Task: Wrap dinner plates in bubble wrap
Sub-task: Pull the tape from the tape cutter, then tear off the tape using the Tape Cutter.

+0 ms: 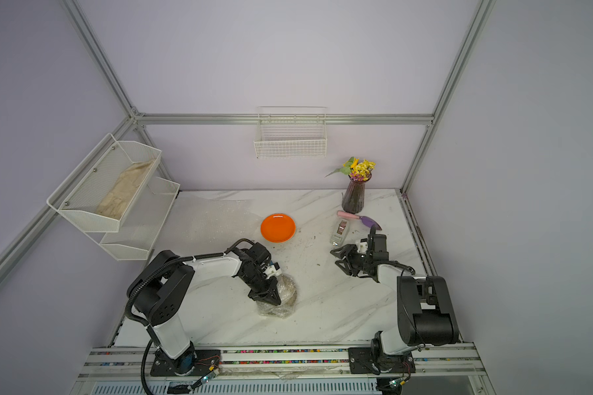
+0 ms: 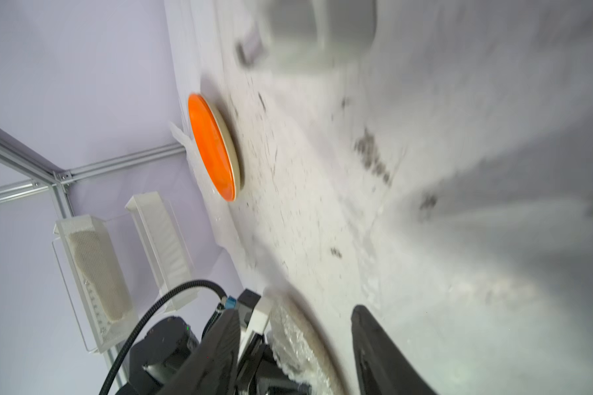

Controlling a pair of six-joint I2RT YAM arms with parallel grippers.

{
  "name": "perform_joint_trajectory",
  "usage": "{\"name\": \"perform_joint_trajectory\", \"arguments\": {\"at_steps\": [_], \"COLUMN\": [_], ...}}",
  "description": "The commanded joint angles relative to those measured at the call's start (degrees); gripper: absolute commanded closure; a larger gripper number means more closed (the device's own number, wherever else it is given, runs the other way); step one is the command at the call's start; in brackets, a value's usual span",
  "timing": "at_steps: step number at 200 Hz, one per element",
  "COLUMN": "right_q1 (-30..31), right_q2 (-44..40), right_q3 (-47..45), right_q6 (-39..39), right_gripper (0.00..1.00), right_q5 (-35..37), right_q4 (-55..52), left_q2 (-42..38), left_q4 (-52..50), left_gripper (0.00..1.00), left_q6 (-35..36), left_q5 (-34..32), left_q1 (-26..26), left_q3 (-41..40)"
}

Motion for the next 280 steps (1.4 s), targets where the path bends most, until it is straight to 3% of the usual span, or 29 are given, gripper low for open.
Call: {"name": "perform_joint_trajectory", "arguments": {"at_steps": [1, 36, 80, 144, 173, 187, 209, 225, 239, 280], "right_q1": [-0.72, -0.96, -0.96, -0.95, -0.9, -0.89, 0.11, 2.33, 3.73, 5.39], "right_q2": [5.56, 15.56, 21.67, 23.9, 24.57, 23.06, 18.11, 15.04, 15.21, 13.78], "right_q3": [4.12, 5.08, 5.49, 5.96, 5.57, 4.9, 4.2, 6.21, 6.79, 5.08], "right_q6": [-8.66, -5.92, -0.92, -0.19, 1.5, 1.4, 0.18, -1.92, -0.44, 3.14], "right_gripper": [0.42, 0.47, 0.52, 0.74, 0.9, 1.0, 1.0, 1.0, 1.0, 1.0], "right_q5": [2.39, 0.0, -0.37, 0.41, 0.43, 1.54, 6.37, 13.45, 16.18, 20.12], "right_q4": [0.54, 17.28, 32.15, 35.13, 37.24, 33.05, 17.64, -1.49, -9.7, -12.49], "left_q2": [4.06, 4.13, 4.39, 4.68, 4.71, 4.6, 4.51, 4.59, 4.7, 4.82], "left_q4": [-0.73, -0.73, -0.73, -0.89, -0.82, -0.82, -0.82, -0.81, -0.7, -0.21], "left_gripper": [0.86, 0.86, 0.86, 0.86, 0.86, 0.86, 0.86, 0.86, 0.86, 0.86], "left_q6": [-0.77, -0.91, -0.87, -0.96, -1.12, -1.12, -1.2, -1.29, -1.29, -1.63], "left_q5": [-10.03, -9.97, -9.71, -9.52, -9.51, -9.68, -9.78, -9.78, -9.62, -9.51], "left_q1": [-0.38, -0.38, -0.43, -0.4, -0.38, -0.38, -0.39, -0.38, -0.38, -0.55], "left_q3": [-3.44, -3.41, -3.31, -3.01, -3.01, -3.05, -3.14, -3.14, -3.14, -3.41]}}
